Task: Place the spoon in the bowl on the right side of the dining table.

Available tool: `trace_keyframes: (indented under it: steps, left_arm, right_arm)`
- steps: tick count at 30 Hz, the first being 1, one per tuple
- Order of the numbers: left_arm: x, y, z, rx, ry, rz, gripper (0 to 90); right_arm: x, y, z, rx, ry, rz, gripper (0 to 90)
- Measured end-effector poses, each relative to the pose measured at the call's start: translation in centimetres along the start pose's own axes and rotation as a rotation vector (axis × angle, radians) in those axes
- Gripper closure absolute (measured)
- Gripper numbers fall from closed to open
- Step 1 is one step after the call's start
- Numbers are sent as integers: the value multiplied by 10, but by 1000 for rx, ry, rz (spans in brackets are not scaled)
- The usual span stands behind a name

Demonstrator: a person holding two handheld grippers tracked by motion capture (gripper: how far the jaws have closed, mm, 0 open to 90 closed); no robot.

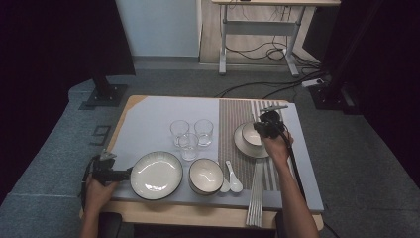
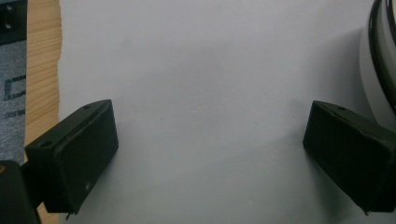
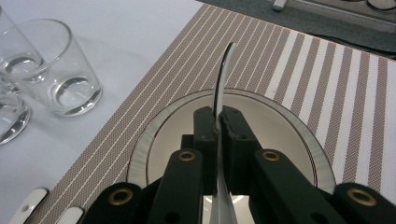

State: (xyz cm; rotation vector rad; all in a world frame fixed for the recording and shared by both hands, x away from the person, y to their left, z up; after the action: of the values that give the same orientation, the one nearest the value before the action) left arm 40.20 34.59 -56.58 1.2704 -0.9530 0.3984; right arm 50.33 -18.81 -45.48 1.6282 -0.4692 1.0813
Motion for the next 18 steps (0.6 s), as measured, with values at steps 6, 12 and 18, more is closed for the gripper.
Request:
trace_keyframes:
  steps: [6, 12, 18]
  left_arm:
    - [0, 0, 0, 0, 0, 0, 29]
    - [0, 0, 0, 0, 0, 0, 29]
    - [0, 0, 0, 0, 0, 0, 29]
  right_arm:
    - [2, -11, 4, -9, -9, 2, 850]
    - [3, -19, 7, -18, -17, -1, 850]
    - [1, -26, 9, -29, -19, -2, 850]
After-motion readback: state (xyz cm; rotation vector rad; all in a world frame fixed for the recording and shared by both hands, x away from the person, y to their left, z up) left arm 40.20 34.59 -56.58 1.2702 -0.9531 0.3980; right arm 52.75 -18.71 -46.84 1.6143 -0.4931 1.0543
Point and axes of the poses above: each handheld gripper's, and its own axes: y roughly backward along the jaws, x roughly out of its top, z roughly to its right, the point moved 5 cm from there along -y, roughly forward along the jaws, and after that the axes turned 8 degrees about z, right-handed, at the moved point
